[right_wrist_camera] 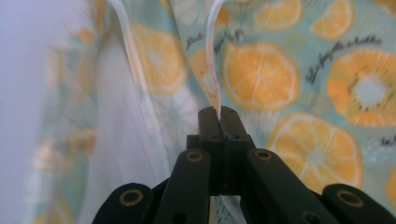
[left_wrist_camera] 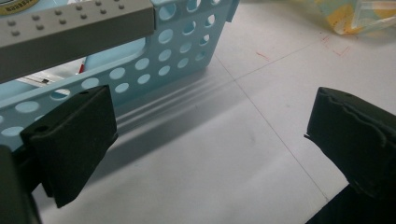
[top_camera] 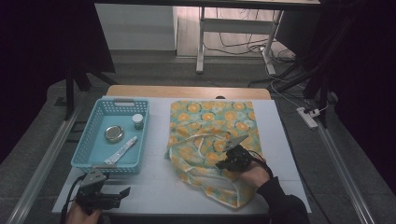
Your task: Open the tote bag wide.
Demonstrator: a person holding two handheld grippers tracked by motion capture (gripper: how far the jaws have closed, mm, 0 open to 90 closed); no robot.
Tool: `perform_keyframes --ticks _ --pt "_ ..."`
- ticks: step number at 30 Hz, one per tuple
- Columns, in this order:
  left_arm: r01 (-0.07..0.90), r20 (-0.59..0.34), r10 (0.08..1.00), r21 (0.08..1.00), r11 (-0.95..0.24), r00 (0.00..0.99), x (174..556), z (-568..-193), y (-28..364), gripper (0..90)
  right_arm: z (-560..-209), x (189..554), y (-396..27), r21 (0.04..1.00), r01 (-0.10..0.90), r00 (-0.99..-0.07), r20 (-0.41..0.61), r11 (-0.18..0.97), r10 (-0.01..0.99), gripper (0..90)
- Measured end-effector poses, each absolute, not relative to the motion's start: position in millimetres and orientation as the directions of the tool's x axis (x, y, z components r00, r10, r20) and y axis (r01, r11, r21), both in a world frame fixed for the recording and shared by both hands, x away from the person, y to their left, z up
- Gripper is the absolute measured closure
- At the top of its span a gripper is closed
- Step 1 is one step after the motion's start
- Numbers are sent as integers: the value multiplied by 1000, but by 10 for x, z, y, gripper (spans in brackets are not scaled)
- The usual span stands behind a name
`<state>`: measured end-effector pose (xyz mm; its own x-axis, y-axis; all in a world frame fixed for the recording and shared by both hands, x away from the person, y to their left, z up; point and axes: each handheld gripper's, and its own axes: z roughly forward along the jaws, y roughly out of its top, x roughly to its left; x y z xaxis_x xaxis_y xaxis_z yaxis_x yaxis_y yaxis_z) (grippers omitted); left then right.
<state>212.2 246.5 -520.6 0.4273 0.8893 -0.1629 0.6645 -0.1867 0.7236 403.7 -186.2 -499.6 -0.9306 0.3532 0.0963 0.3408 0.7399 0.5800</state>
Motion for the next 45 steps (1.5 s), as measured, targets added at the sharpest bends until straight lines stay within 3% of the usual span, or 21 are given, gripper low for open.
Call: perform_keyframes --ticks 24,45 --pt "663 -165 889 726 -184 428 2120 -5206 2468 16 -4246 4271 -1458 712 254 -937 14 654 350 900" --pt "664 -173 888 727 -176 426 2121 -5207 2478 15 -3897 4534 -1408 780 254 -916 3 572 401 900"
